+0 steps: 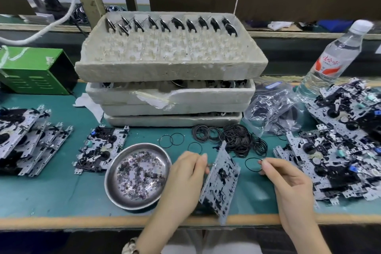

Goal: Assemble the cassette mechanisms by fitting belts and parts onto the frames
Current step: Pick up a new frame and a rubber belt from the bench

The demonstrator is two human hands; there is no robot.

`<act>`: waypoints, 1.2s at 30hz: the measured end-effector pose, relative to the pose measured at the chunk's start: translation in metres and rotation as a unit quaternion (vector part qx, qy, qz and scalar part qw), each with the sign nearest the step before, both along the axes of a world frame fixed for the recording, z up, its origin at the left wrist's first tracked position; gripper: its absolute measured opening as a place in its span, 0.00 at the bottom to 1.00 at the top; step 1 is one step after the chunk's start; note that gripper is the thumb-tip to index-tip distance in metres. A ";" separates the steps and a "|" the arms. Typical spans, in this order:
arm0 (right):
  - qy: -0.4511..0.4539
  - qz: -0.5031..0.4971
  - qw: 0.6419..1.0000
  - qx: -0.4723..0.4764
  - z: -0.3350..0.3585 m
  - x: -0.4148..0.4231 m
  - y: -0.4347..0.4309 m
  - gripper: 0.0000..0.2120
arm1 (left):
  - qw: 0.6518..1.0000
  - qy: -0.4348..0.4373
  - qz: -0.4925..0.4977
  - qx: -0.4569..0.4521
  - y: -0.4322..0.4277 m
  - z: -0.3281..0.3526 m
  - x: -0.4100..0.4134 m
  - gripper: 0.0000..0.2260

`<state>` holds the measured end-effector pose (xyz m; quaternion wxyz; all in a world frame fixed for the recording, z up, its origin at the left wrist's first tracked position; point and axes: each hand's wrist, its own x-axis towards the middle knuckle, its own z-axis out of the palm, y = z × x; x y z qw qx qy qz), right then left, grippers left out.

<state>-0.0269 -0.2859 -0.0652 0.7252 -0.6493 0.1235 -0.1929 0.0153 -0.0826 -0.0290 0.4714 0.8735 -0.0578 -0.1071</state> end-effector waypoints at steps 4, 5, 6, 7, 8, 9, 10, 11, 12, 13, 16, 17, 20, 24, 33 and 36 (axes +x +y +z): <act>0.015 0.017 0.997 -0.075 0.001 -0.002 0.005 0.04 | 0.996 -0.058 0.001 0.067 0.004 -0.001 0.004 0.19; 0.022 0.025 0.995 -0.096 0.000 -0.003 0.009 0.03 | 0.994 -0.065 -0.002 0.083 0.004 -0.001 0.003 0.19; 0.030 0.029 0.993 -0.107 -0.002 -0.005 0.013 0.04 | 0.992 -0.070 -0.005 0.102 0.003 0.000 0.001 0.18; 0.036 0.030 0.992 -0.113 -0.003 -0.007 0.018 0.04 | 0.989 -0.075 -0.009 0.125 0.003 0.000 0.000 0.18; 0.041 0.026 0.992 -0.117 -0.004 -0.008 0.023 0.05 | 0.984 -0.079 -0.011 0.159 0.003 0.000 -0.002 0.16; 0.045 0.020 0.992 -0.117 -0.005 -0.008 0.026 0.05 | 0.975 -0.086 -0.011 0.203 0.003 -0.001 -0.004 0.14; 0.047 0.013 0.993 -0.111 -0.005 -0.008 0.028 0.05 | 0.963 -0.092 -0.009 0.253 0.003 -0.001 -0.005 0.11; 0.045 0.006 0.994 -0.102 -0.005 -0.007 0.029 0.05 | 0.949 -0.093 -0.007 0.300 0.003 -0.001 -0.007 0.09; 0.042 0.000 0.995 -0.094 -0.005 -0.005 0.029 0.05 | 0.937 -0.091 -0.005 0.336 0.002 0.002 -0.009 0.07; 0.036 -0.007 0.995 -0.091 -0.004 -0.003 0.028 0.05 | 0.929 -0.095 -0.005 0.357 0.001 0.005 -0.010 0.07; 0.012 -0.024 0.993 -0.117 0.000 0.002 0.027 0.04 | 0.928 -0.125 -0.028 0.350 0.007 0.029 -0.004 0.11; 0.005 -0.027 0.992 -0.126 0.000 0.004 0.027 0.04 | 0.936 -0.126 -0.041 0.326 0.011 0.042 0.001 0.12; 0.009 -0.042 0.992 -0.121 -0.002 0.007 0.026 0.09 | 0.972 -0.124 -0.068 0.188 0.024 0.089 0.024 0.14; 0.021 -0.057 0.993 -0.100 -0.004 0.009 0.026 0.11 | 0.972 -0.206 -0.038 0.103 0.030 0.150 0.080 0.10; 0.022 -0.106 0.989 -0.104 -0.009 0.009 0.024 0.12 | 0.973 -0.133 0.041 0.185 0.009 0.189 0.242 0.11; 0.021 -0.110 0.988 -0.107 -0.009 0.008 0.024 0.12 | 0.965 -0.150 0.068 0.205 -0.006 0.182 0.260 0.06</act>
